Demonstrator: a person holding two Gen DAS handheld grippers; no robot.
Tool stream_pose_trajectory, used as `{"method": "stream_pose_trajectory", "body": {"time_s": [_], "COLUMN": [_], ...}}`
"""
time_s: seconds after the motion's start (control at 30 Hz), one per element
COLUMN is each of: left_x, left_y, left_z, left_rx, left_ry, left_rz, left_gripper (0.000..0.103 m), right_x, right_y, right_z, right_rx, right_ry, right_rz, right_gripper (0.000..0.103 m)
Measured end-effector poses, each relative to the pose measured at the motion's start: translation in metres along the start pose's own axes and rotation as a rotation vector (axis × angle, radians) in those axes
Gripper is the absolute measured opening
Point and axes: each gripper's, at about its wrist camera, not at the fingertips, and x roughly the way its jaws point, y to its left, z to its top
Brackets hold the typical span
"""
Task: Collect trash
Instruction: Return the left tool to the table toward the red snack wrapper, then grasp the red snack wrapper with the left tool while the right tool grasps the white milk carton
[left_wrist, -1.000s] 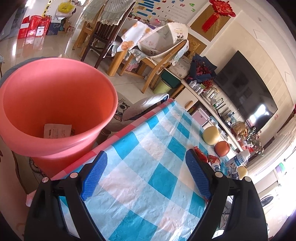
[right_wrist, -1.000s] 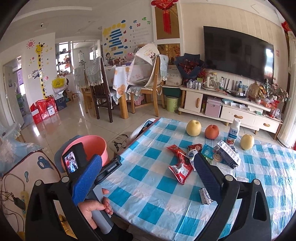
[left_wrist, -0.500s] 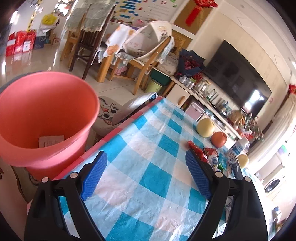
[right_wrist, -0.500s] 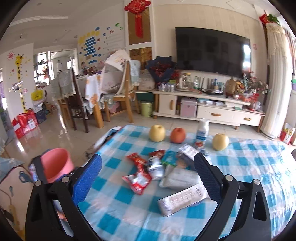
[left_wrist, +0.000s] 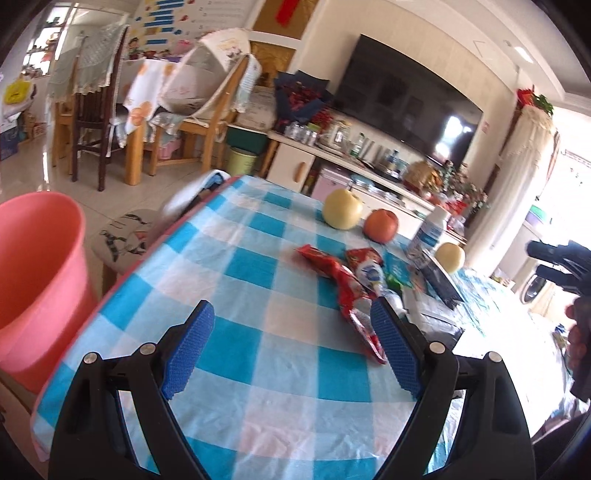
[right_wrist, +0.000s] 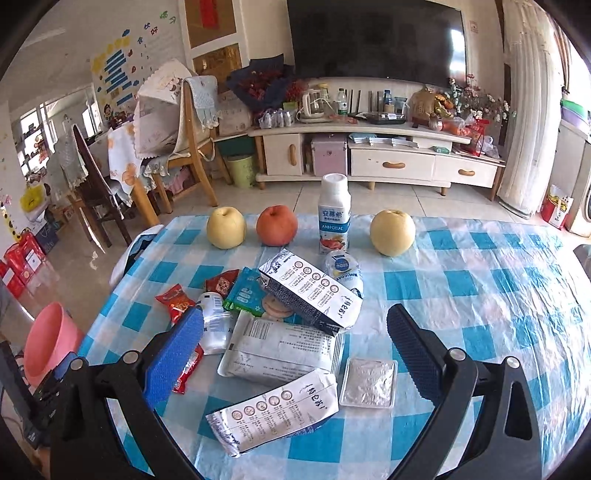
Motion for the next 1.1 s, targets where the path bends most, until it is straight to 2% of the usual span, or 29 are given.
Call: {"method": "stream_pose_trajectory", "body": {"time_s": [0.1,0.27,0.4,0.53,0.6,0.7,0.83,0.93,1.03,1.07,1.1], "left_x": [0.006,0.015,0.030,0.049,0.061,0.079,0.106,0.119,0.129,0.133,0.136], "left_y": [-0.016,-0.053,-0.081,-0.095,-0.094,-0.085,-0.077,-0.072,-0.076,-0.076,-0.077], "left_z": [-0.003,-0.014,-0.021,-0.019,-0.013,-0.003,0.003,0.002,-0.002,-0.002,-0.003], "left_rx": [0.050,0.215,0.353,0.398,0.375,0.272,0.216,0.161,0.168,0.168,0.167], "left_ry": [0.011,0.042,0.076,0.113,0.130,0.180,0.219,0.258,0.277,0.287,0.301], "left_rz": [-0.026,-0.076,-0.068,-0.049,-0.026,-0.025,0.036,0.011,-0.002,0.001,0.004], "left_gripper": [0.087,0.087,0.087,0.087,0.087,0.087,0.087,0.085,0.085,0.084,0.076], "right_x": [0.021,0.060,0.083,0.099,0.110,0.122,0.139,0.151,0.161,0.166,0.170], "right_y": [-0.005,-0.018,-0.032,-0.035,-0.034,-0.028,-0.024,-0.018,-0.015,-0.016,-0.017], "right_z": [0.005,0.008,0.013,0.017,0.018,0.020,0.021,0.018,0.015,0.015,0.014], "right_rx": [-0.068,-0.147,-0.097,-0.112,-0.126,-0.167,-0.197,-0.244,-0.278,-0.282,-0.279], "right_ry": [0.024,0.093,0.122,0.126,0.136,0.141,0.149,0.167,0.184,0.194,0.201], "right_rz": [-0.013,0.006,0.053,0.075,0.085,0.096,0.111,0.111,0.114,0.106,0.105], "right_gripper": [0.098,0.098,0.098,0.098,0.098,0.097,0.097,0.097,0.097,0.097,0.097]}}
